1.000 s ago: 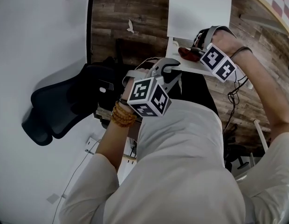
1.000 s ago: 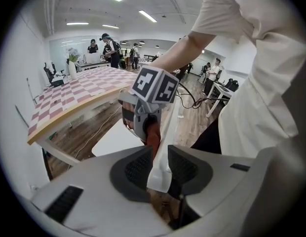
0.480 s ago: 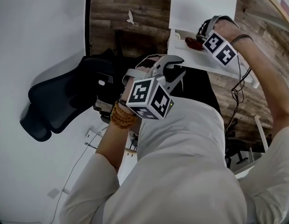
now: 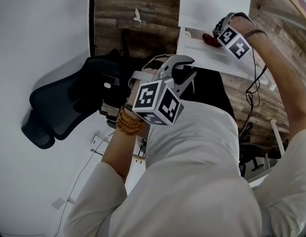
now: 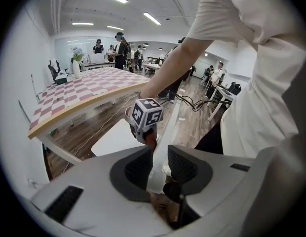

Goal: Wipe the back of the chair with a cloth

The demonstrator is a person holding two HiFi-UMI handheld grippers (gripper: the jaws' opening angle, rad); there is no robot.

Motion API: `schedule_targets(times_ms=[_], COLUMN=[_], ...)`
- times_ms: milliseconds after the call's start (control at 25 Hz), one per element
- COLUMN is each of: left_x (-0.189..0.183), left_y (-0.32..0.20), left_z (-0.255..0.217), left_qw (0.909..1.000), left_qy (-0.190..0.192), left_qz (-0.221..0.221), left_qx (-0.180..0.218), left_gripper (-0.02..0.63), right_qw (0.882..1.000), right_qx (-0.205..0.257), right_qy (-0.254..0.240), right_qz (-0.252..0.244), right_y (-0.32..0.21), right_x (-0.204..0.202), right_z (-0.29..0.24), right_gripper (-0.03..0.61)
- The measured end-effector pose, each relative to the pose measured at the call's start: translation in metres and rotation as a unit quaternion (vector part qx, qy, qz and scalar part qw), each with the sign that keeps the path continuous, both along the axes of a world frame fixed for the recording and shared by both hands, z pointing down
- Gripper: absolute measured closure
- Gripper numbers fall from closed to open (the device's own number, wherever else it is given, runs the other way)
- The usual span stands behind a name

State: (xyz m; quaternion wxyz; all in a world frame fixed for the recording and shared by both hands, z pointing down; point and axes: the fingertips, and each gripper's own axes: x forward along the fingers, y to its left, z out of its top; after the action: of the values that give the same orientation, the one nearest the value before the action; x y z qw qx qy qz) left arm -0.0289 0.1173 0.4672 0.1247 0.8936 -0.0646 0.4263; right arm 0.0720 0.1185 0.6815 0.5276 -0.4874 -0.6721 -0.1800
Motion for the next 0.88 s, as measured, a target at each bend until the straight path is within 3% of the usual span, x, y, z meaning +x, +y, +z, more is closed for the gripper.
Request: schedule_targets(times_ms=[880], left_x=[0.012], left_y=[-0.005], left_z=[-0.009], left_qw=[0.9999], left_qy=[0.007], left_qz=[0.006], left_qx=[0.014], left_gripper=[0.492], right_qw=[0.998], right_qx=[-0.012], right_qy=[-0.055], right_qz=[0.030], right_y=[0.007], right_x=[-0.011], right_z=[-0.105], right_gripper=[0.479])
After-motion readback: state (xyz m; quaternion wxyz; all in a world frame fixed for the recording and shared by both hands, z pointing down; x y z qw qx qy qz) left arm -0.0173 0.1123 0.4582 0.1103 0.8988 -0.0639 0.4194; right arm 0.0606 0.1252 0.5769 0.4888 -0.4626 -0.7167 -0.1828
